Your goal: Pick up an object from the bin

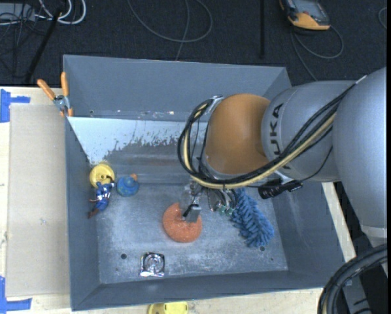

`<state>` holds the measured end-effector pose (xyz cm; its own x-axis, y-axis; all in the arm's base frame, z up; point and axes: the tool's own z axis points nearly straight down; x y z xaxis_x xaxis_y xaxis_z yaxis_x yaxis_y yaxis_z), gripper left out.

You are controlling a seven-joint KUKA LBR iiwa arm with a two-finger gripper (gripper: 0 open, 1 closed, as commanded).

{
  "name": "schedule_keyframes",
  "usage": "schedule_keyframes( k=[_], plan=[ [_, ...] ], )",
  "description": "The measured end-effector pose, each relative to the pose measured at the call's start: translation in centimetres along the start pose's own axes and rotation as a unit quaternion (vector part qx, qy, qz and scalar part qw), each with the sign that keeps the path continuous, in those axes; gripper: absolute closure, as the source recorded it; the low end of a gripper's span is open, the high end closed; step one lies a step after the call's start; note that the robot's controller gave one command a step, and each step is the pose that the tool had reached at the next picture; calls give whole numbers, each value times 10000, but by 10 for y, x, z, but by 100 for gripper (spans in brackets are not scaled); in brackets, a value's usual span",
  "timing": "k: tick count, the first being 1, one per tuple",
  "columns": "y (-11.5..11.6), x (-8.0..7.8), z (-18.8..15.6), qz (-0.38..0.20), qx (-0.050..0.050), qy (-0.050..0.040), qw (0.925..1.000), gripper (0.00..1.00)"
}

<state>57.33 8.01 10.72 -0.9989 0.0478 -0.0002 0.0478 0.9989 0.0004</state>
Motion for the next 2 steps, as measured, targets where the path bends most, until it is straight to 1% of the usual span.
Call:
schedule_keyframes(
  k=[1,2],
  plan=[
    [0,0,0,4,-1,0,10000,0],
    [0,0,0,7,-1,1,10000,0]
  ],
)
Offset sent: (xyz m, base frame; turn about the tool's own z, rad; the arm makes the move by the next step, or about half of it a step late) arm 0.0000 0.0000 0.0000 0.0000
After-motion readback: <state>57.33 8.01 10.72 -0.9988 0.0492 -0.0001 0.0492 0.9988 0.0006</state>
